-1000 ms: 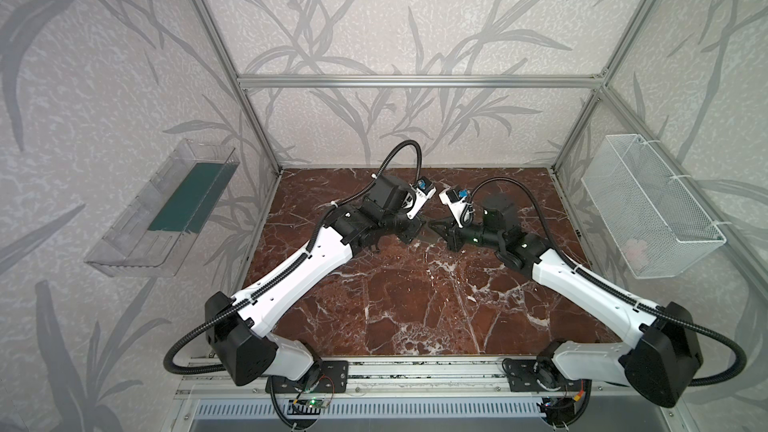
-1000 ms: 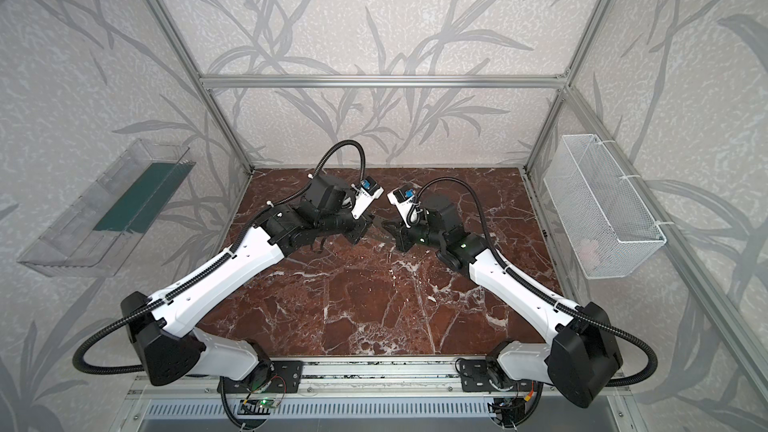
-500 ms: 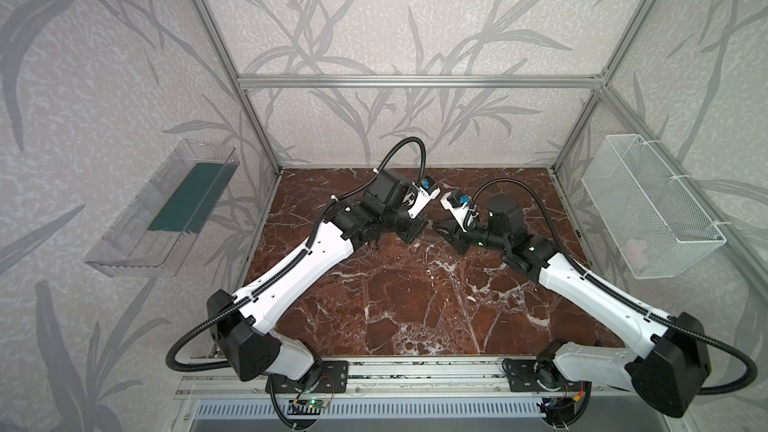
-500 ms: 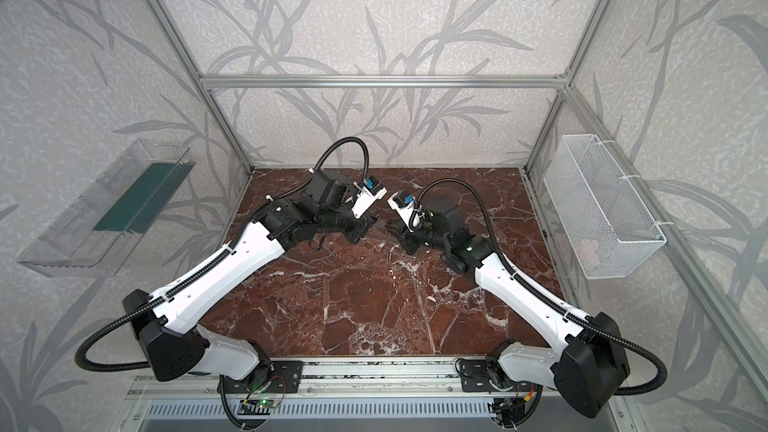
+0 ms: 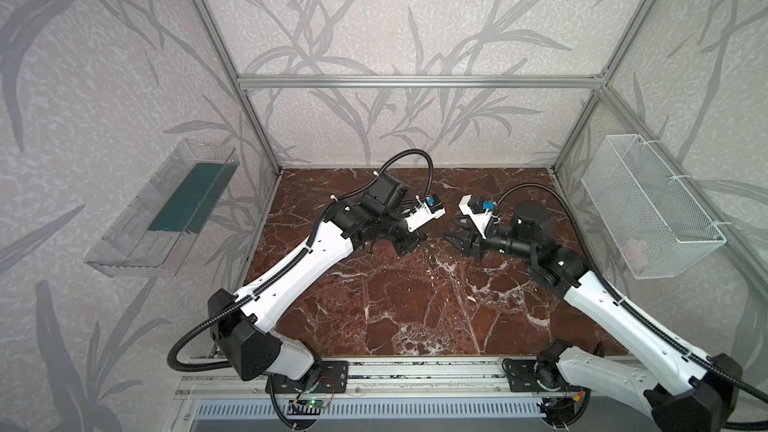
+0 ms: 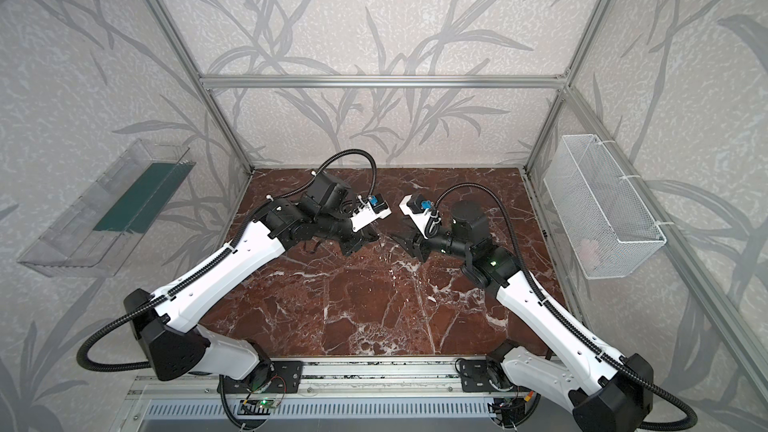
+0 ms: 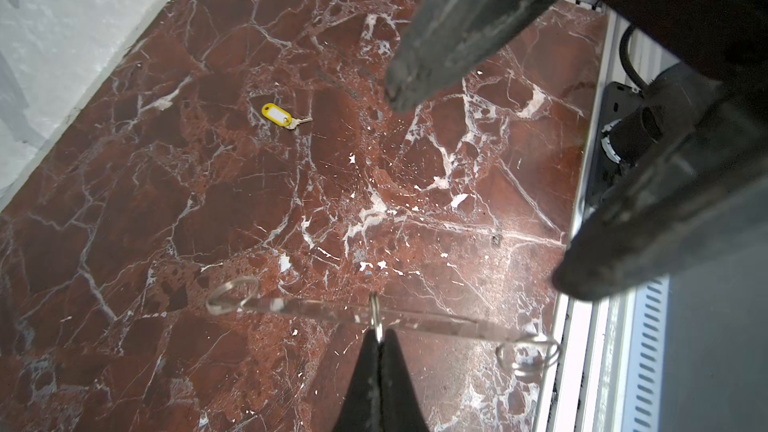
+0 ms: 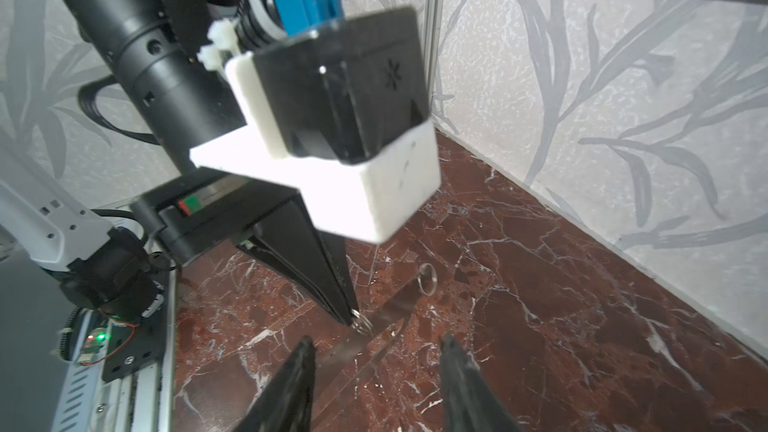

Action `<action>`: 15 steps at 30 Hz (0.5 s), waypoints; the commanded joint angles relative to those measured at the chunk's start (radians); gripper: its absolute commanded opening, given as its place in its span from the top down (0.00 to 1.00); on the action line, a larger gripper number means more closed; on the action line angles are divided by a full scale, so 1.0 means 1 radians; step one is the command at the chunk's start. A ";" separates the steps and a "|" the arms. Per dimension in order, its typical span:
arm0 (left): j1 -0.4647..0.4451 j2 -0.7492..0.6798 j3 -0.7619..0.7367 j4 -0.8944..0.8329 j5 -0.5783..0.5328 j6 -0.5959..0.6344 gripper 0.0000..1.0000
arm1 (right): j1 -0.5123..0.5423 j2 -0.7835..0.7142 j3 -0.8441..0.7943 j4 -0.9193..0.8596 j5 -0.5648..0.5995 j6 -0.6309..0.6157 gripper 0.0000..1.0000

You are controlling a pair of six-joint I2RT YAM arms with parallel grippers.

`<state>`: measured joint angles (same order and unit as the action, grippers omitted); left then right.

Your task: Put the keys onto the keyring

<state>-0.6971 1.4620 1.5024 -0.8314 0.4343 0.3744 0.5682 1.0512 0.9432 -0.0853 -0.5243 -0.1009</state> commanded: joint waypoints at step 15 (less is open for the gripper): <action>0.002 -0.051 -0.039 -0.027 0.174 0.126 1.00 | -0.007 0.062 -0.115 0.155 -0.226 -0.041 0.61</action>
<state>-0.6975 1.4418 1.4750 -0.8494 0.5499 0.4580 0.5648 1.1053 0.8261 0.0151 -0.7265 -0.1326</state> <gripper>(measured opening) 0.048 0.395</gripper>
